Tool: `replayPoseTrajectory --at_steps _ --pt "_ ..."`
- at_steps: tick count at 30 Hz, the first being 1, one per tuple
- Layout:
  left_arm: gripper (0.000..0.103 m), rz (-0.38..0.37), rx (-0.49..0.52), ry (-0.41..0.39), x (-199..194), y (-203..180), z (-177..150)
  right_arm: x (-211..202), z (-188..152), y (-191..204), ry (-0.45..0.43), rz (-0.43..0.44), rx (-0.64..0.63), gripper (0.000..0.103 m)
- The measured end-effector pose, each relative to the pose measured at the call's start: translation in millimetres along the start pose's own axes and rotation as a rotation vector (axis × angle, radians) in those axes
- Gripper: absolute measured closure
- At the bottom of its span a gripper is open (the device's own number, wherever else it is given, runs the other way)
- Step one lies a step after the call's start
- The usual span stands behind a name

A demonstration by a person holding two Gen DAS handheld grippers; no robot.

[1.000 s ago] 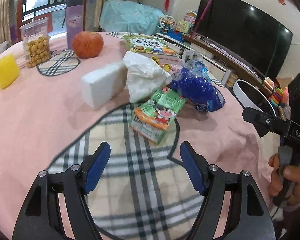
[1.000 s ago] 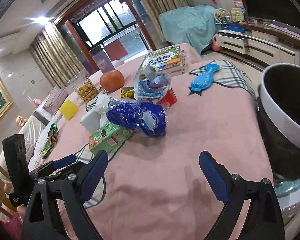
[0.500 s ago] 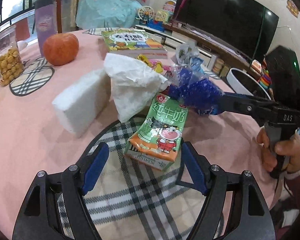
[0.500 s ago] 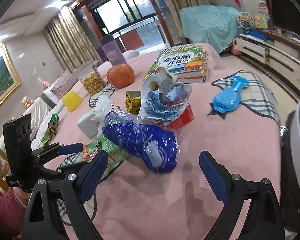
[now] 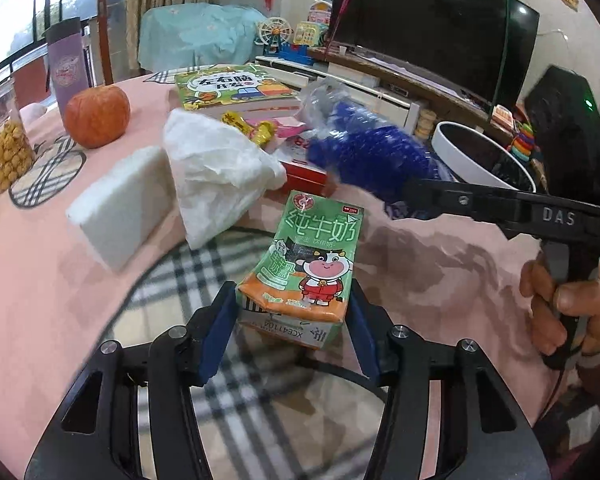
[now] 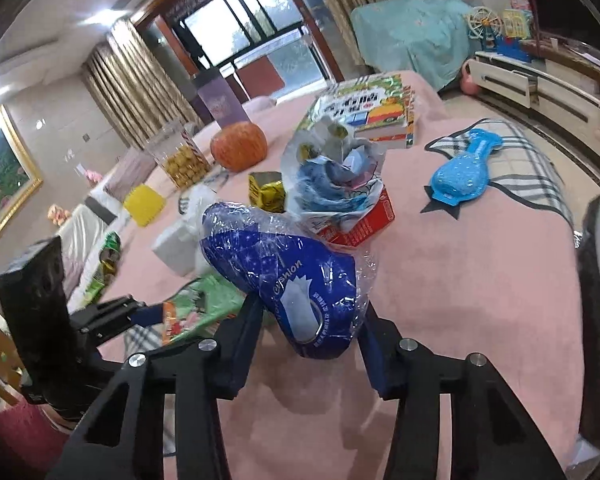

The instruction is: Collect trash

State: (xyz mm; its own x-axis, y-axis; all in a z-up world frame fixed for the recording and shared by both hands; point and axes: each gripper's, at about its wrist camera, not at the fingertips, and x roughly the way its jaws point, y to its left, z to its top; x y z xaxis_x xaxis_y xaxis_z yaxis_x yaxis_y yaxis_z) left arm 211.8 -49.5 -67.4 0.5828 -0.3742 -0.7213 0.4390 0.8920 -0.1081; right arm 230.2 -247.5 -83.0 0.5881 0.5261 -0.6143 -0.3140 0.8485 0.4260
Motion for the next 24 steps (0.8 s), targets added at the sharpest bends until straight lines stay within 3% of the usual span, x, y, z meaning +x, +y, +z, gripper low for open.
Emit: replayPoseTrajectory --at_steps 8,15,24 --pt "0.051 -0.026 -0.068 -0.031 -8 -21 -8 -47 -24 -11 -0.071 -0.107 0.041 0.058" --pt "0.051 -0.06 -0.025 -0.042 -2 -59 2 -80 -40 -35 -0.102 -0.213 0.105 0.058" --pt "0.051 -0.082 0.016 -0.071 -1 -90 14 -111 -50 -57 -0.149 -0.267 0.171 0.058"
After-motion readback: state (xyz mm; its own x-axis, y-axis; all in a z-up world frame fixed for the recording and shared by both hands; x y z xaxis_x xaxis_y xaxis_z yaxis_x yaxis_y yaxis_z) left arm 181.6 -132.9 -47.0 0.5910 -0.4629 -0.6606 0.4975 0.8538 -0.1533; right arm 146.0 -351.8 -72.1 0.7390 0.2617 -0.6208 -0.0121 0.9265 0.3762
